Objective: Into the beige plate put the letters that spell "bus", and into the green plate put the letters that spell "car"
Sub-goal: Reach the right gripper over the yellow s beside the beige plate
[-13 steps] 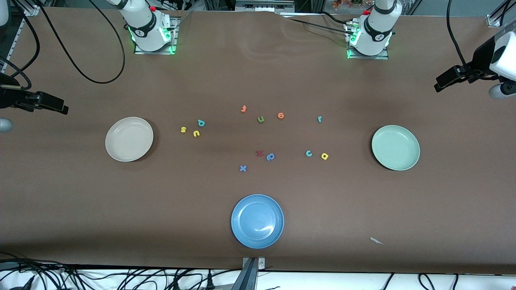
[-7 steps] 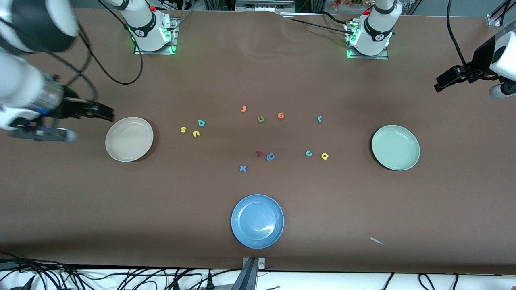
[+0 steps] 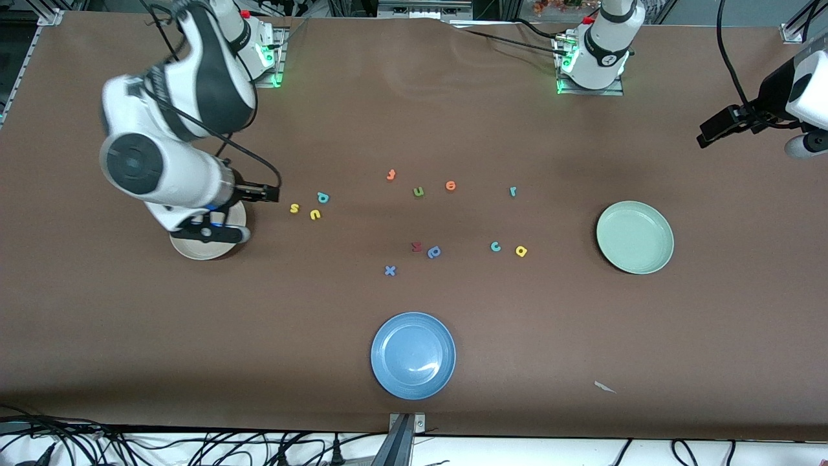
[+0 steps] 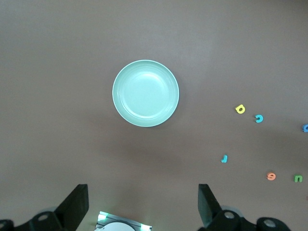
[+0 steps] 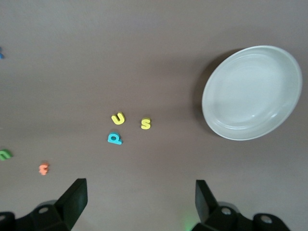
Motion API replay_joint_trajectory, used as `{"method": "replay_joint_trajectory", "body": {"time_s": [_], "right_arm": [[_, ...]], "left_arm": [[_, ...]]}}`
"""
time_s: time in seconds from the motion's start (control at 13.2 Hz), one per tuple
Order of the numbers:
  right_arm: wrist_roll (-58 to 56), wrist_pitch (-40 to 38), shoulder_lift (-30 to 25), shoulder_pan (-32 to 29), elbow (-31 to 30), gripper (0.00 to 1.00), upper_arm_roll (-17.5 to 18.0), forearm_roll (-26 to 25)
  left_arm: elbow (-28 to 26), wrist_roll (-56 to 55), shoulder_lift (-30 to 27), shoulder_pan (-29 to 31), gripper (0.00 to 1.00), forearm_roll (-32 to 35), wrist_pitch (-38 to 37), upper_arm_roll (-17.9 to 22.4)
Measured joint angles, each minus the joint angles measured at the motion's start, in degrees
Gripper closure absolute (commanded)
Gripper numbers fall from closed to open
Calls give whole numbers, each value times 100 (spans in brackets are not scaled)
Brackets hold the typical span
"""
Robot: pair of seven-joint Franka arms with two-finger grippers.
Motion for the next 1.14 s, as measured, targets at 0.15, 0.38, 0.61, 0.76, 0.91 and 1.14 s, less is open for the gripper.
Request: {"method": "replay_joint_trajectory", "body": {"time_s": [0.15, 0.38, 0.61, 0.76, 0.91, 1.14], "right_arm": [[2, 334, -1, 45, -409, 1, 39, 2], [-3, 1046, -27, 54, -1074, 2, 111, 3], [-22, 1739, -31, 60, -1658, 2, 203, 3], [-112, 2126, -25, 62, -1983, 5, 215, 3], [-220, 2495, -6, 61, -2304, 5, 231, 3], [-287, 3058, 53, 65, -2683, 5, 343, 3]], "left_arm": [[0, 0, 0, 0, 0, 0, -23, 0], [1, 0, 0, 0, 0, 0, -28, 0], [1, 0, 0, 0, 0, 0, -28, 0], [2, 0, 0, 0, 0, 0, -30, 0], [2, 0, 0, 0, 0, 0, -30, 0], [2, 0, 0, 0, 0, 0, -31, 0]]}}
